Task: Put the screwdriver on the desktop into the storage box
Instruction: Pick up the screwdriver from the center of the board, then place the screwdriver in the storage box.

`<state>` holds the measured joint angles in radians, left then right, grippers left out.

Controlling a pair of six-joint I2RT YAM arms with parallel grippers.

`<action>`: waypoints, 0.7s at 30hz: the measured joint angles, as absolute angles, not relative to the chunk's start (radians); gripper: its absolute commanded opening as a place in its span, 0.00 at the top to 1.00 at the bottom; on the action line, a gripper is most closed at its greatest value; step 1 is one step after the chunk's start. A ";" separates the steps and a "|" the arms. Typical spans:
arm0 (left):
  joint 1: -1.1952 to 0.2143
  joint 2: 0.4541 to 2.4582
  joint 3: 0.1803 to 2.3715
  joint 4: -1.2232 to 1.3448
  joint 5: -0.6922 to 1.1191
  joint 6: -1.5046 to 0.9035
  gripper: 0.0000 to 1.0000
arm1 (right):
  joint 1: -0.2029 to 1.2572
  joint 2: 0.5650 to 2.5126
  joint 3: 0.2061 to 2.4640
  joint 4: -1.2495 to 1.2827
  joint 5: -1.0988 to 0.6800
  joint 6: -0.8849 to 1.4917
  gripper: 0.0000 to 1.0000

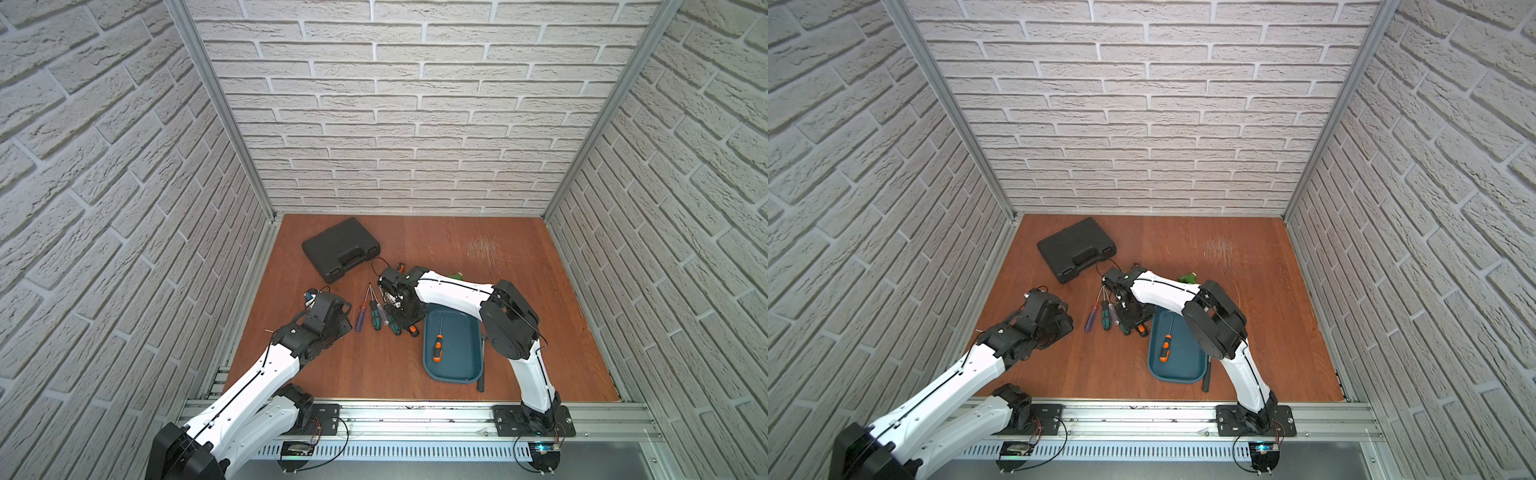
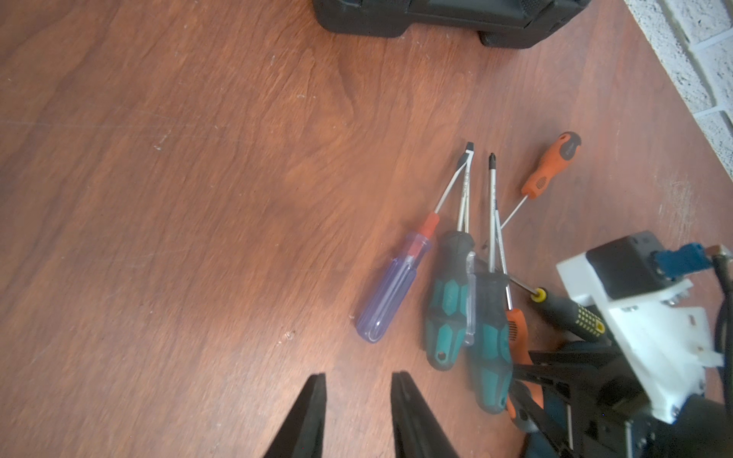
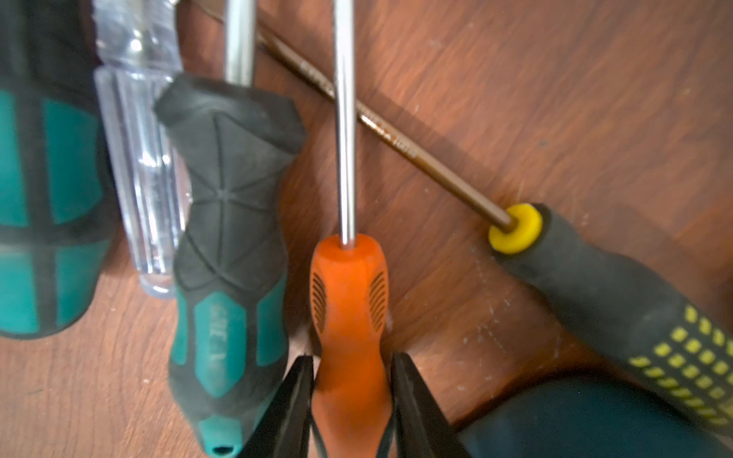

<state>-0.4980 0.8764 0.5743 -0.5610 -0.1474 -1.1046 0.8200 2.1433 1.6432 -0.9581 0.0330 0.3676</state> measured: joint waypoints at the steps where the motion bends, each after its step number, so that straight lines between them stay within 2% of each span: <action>1: -0.498 0.876 0.574 -0.561 -0.147 -1.105 0.66 | 0.820 2.143 1.643 -0.958 0.033 0.369 0.96; 10: -0.498 0.876 0.574 -0.558 -0.147 -1.105 0.66 | 0.820 2.061 1.643 -0.980 0.067 0.401 0.98; 16: -0.498 0.879 0.574 -0.549 -0.139 -1.112 0.66 | 0.823 1.846 1.615 -1.000 0.099 0.467 0.98; 21: -0.498 0.890 0.574 -0.544 -0.133 -1.114 0.66 | 0.838 1.567 1.409 -0.995 0.115 0.601 0.97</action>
<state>-0.4980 0.8898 0.5739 -0.5442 -0.1329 -1.1141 0.8383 1.5673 1.4086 -0.9951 0.1146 0.6014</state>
